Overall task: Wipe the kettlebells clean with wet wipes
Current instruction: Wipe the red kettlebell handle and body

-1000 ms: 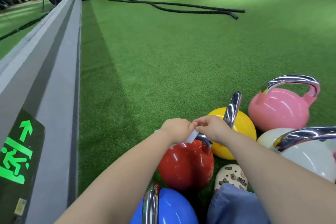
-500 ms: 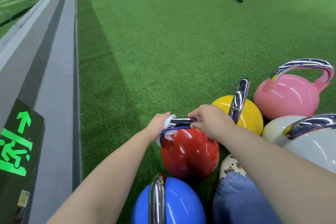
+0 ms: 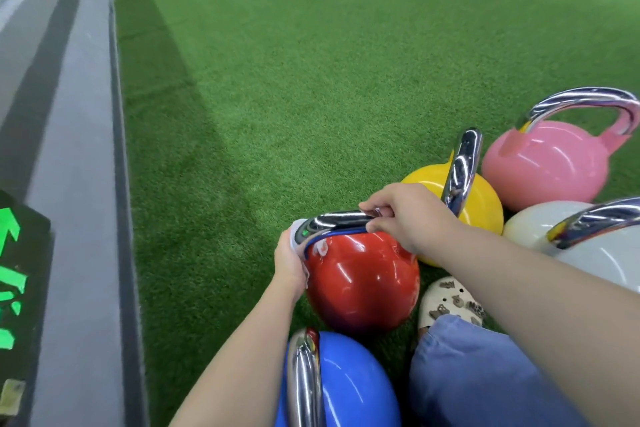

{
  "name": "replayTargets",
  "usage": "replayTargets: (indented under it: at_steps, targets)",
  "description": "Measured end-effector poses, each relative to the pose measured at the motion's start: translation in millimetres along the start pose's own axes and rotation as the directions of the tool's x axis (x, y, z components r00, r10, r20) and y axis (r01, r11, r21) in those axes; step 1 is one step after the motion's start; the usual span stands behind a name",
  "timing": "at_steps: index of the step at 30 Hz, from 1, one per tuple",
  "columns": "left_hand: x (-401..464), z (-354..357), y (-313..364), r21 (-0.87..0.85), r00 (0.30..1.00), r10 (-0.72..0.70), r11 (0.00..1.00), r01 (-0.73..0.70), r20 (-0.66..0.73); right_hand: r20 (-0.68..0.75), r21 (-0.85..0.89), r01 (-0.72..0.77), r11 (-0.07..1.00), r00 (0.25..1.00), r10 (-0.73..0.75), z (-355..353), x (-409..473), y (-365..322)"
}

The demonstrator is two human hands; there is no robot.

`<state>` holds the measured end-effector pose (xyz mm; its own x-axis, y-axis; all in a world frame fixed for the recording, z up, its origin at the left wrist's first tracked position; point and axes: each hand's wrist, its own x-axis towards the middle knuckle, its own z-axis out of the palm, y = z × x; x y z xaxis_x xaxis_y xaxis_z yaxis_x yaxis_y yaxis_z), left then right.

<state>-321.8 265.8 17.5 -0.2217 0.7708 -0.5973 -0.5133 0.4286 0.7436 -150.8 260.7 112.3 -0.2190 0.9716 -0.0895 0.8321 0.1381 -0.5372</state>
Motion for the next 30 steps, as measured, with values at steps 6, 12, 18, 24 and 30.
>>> replayTargets:
  at_steps: [6,12,18,24,30]
  targets:
    - [-19.1,9.1,32.2,0.613,0.983,0.065,0.774,-0.159,0.173,0.051,-0.005,0.002,1.0,0.999,-0.002,-3.2,1.9,1.1]
    - [-26.8,39.8,55.5,0.68,0.798,-0.008,-0.518,-0.519,0.603,0.078,-0.068,0.064,0.996,0.995,-0.058,-8.4,-0.1,-1.4]
    - [-48.5,85.4,49.4,0.454,0.77,-0.108,-0.753,-0.476,0.629,-0.026,0.335,-0.087,0.938,0.994,0.101,-8.3,-7.6,17.5]
    - [-63.7,113.2,36.2,0.484,0.801,-0.119,-0.741,-0.464,0.587,-0.041,0.526,-0.312,0.791,0.92,0.391,-6.2,-21.0,64.8]
    - [-65.9,133.7,12.6,0.341,0.759,-0.056,-0.87,-0.356,0.649,-0.047,0.641,-0.396,0.657,0.834,0.549,-8.3,-17.7,82.8]
